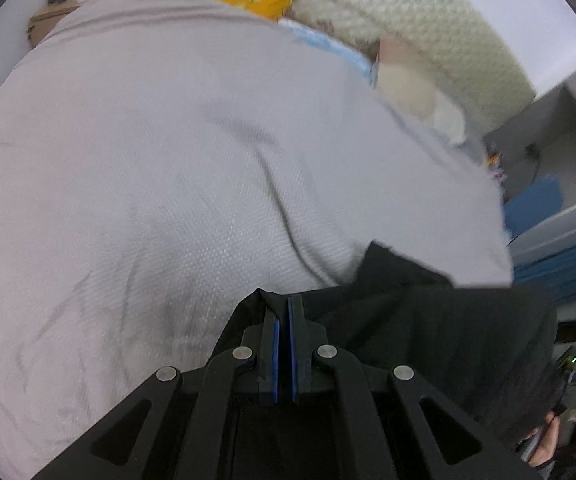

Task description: Fold large clothes

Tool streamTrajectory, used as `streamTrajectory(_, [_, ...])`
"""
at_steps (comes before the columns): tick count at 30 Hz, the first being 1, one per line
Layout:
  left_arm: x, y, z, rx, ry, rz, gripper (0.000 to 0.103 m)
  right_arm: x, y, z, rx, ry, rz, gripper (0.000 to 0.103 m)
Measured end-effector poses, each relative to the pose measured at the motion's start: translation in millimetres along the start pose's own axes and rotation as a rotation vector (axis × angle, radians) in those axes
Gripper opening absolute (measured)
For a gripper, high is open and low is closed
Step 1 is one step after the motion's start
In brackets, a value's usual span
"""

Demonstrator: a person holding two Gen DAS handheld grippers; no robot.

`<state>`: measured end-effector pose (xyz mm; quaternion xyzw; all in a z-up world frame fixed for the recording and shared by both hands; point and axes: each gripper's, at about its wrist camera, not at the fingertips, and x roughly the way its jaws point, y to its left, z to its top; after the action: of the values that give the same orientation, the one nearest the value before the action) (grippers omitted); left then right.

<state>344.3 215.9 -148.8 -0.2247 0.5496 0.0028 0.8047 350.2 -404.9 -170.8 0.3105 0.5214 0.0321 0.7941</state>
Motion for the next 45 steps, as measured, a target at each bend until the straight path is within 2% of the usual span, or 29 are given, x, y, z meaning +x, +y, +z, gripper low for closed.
streamTrajectory(3, [35.9,-1.4,-0.5,0.028,0.030,0.003,0.004,36.2,-17.2,-0.2,0.025,0.045,-0.005,0.006])
streamTrajectory(7, [68.8,3.0,-2.9,0.008,0.087,-0.039,0.004,64.8,-37.8,-2.3,0.067,0.064,0.052,0.004])
streamTrajectory(13, [56.1,11.9,-9.2,-0.035,0.091,-0.093,0.004,62.7,-52.4,-13.4,0.126,0.060,0.120,0.006])
streamTrajectory(16, [46.3,22.0,-19.9,-0.104,0.168,-0.106,0.005,44.6,-55.6,-21.0,0.161,0.060,0.144,0.013])
streamTrajectory(17, [40.2,26.6,-24.5,-0.138,0.180,-0.131,0.007,35.0,-56.7,-23.0,0.162,0.055,0.156,0.020])
streamTrajectory(19, [24.2,34.0,-32.0,-0.185,0.181,-0.173,0.015,19.6,-56.5,-27.8,0.159,0.040,0.174,0.040])
streamTrajectory(20, [13.9,36.9,-35.7,-0.194,0.172,-0.195,0.024,5.4,-57.3,-30.9,0.156,0.026,0.170,0.056])
streamTrajectory(21, [1.9,39.2,-39.3,-0.193,0.158,-0.219,0.039,-3.8,-57.3,-31.7,0.152,0.012,0.165,0.059])
streamTrajectory(22, [-9.3,40.3,-41.3,-0.189,0.141,-0.229,0.048,-14.6,-56.6,-34.1,0.145,0.002,0.162,0.059])
streamTrajectory(23, [-23.3,41.8,-44.5,-0.184,0.114,-0.229,0.066,-31.5,-56.2,-37.1,0.130,-0.010,0.161,0.059])
streamTrajectory(24, [-39.8,42.4,-48.3,-0.174,0.073,-0.217,0.074,-42.5,-53.7,-38.7,0.116,-0.019,0.155,0.059])
streamTrajectory(28, [-92.4,23.9,-62.5,-0.064,-0.053,-0.166,0.074,-95.2,-34.5,-48.3,0.007,-0.095,0.077,0.059])
streamTrajectory(32, [-123.5,-25.5,-88.2,0.061,-0.227,-0.121,0.074,-124.0,10.1,-68.0,-0.167,-0.203,0.000,0.061])
streamTrajectory(35, [-112.6,-74.7,-108.0,0.174,-0.243,-0.131,0.074,-121.4,51.0,-88.4,-0.290,-0.253,0.011,0.065])
streamTrajectory(39, [-70.9,-131.9,-134.1,0.310,-0.216,-0.127,0.074,-91.7,94.7,-117.1,-0.393,-0.284,0.012,0.072])
streamTrajectory(42, [-36.4,-160.2,-145.3,0.413,-0.216,-0.034,0.074,-54.3,112.4,-138.0,-0.448,-0.261,-0.011,0.073])
streamTrajectory(45, [-8.8,-172.7,-152.0,0.477,-0.244,0.030,0.074,-14.2,122.0,-153.0,-0.494,-0.245,-0.017,0.074])
